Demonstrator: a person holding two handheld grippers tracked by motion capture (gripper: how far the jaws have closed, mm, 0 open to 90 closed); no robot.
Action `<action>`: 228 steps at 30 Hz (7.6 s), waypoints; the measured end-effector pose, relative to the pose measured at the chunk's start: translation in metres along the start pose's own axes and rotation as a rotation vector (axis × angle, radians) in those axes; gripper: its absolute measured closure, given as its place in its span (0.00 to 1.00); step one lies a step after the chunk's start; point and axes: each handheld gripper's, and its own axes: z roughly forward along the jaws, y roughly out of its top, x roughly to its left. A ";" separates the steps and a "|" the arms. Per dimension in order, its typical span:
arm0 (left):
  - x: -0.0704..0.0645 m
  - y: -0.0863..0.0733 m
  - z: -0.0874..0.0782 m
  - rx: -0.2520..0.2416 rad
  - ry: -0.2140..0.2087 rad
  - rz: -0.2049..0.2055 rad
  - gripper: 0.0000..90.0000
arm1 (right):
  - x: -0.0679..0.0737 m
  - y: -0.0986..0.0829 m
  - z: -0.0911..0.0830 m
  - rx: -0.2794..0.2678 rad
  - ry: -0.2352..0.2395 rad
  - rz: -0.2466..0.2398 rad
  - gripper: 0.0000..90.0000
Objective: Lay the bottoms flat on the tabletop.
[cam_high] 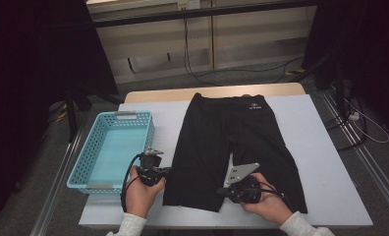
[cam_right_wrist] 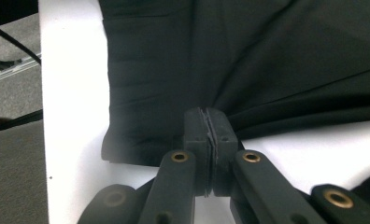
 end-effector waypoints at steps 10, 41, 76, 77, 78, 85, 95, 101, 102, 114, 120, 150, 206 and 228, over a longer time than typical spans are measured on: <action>0.000 0.001 0.011 -0.046 0.001 0.024 0.61 | -0.008 -0.003 -0.006 -0.009 -0.082 0.001 0.79; 0.005 0.014 0.034 -0.158 0.018 0.076 0.20 | 0.016 0.005 0.016 -0.022 0.009 -0.085 0.57; 0.008 0.012 0.045 -0.107 0.106 0.060 0.51 | 0.021 0.000 0.009 -0.020 0.066 -0.112 1.00; 0.008 0.013 0.045 -0.107 0.109 0.055 0.56 | 0.021 0.000 0.009 -0.019 0.065 -0.112 1.00; 0.007 0.013 0.044 -0.097 0.108 0.034 0.62 | 0.021 0.000 0.009 -0.020 0.064 -0.114 1.00; 0.007 0.014 0.039 -0.044 0.096 -0.024 0.97 | 0.021 -0.001 0.007 -0.015 0.072 -0.107 1.00; 0.003 0.012 0.028 -0.019 0.117 -0.036 1.00 | 0.025 -0.001 0.007 -0.008 0.106 -0.111 1.00; 0.001 0.008 0.024 -0.007 0.123 -0.045 1.00 | 0.028 -0.001 0.006 -0.007 0.122 -0.113 1.00; 0.000 0.008 0.022 -0.007 0.126 -0.042 1.00 | 0.028 -0.001 0.006 -0.008 0.120 -0.118 1.00; 0.002 0.002 0.017 0.005 0.127 -0.056 1.00 | 0.035 0.001 0.008 -0.005 0.153 -0.137 1.00; 0.002 0.000 0.015 0.010 0.131 -0.063 1.00 | 0.037 0.002 0.009 -0.007 0.165 -0.137 1.00; 0.019 0.052 0.063 -0.126 0.105 0.036 0.62 | -0.057 -0.032 -0.069 -0.175 -0.309 0.191 0.38; 0.020 0.053 0.051 -0.145 0.028 0.012 0.34 | -0.085 -0.120 -0.144 0.004 -0.444 0.442 1.00; 0.015 0.049 0.048 -0.129 0.033 0.073 0.24 | -0.057 -0.048 -0.076 -0.129 -0.327 0.288 0.47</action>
